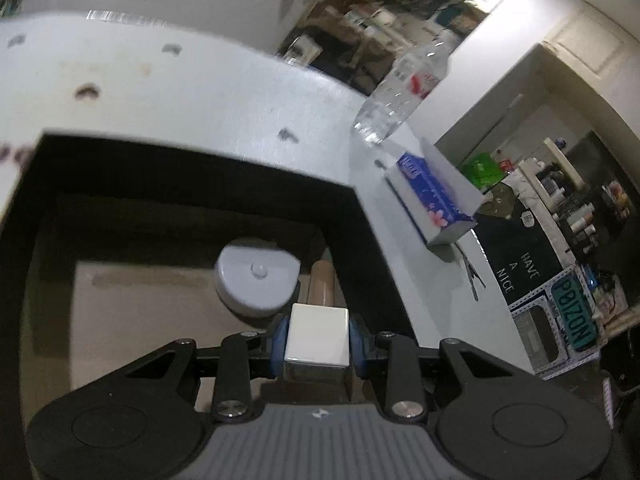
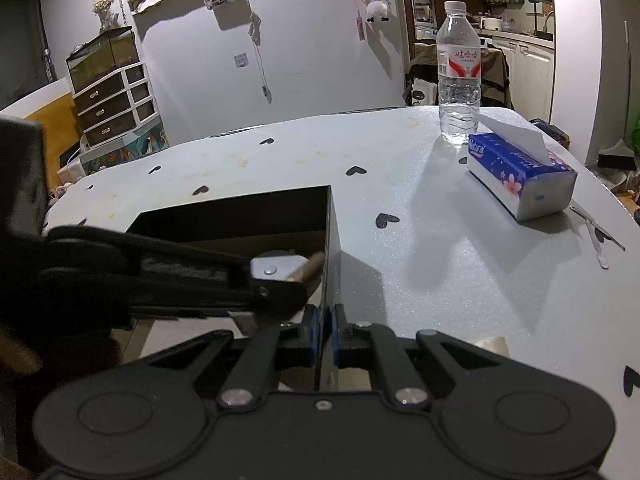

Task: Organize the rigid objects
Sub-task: 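Carry the white cube with the left gripper into the black box and release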

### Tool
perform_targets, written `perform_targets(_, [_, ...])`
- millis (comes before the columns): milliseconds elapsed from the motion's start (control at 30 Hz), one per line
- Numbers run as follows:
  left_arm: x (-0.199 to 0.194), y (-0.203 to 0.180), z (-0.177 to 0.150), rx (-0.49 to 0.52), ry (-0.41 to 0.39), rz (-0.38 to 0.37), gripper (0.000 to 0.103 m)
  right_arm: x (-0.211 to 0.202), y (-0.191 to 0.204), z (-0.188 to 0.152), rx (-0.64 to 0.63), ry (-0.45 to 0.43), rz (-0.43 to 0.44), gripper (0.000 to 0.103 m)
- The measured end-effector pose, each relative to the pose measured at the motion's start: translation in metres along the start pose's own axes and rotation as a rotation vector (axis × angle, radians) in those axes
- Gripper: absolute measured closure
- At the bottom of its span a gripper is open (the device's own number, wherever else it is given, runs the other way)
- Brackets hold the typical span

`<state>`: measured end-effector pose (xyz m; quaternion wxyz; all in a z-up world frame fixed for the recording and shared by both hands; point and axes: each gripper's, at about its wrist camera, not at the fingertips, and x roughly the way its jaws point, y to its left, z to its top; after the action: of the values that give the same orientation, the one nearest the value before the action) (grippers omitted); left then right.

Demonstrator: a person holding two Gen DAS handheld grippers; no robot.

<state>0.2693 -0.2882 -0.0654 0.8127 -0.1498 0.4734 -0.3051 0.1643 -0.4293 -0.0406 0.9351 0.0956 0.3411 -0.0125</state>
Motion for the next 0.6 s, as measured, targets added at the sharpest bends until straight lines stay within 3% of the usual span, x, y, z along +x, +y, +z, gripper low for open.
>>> perform_targets(133, [-0.003,0.003,0.001,-0.029,-0.006,-0.015,0.044,0.000,-0.001,0.000,-0.004,0.003,0.005,0.095])
perform_targets(467, [-0.027,-0.001,-0.003,0.012,-0.045,-0.004,0.027,0.000,0.000,0.002,-0.001,0.011,0.002,0.095])
perform_targets(600, [-0.035,-0.002,-0.005,0.029,-0.056,0.003,0.026,0.000,-0.001,0.002,0.000,0.011,0.003,0.095])
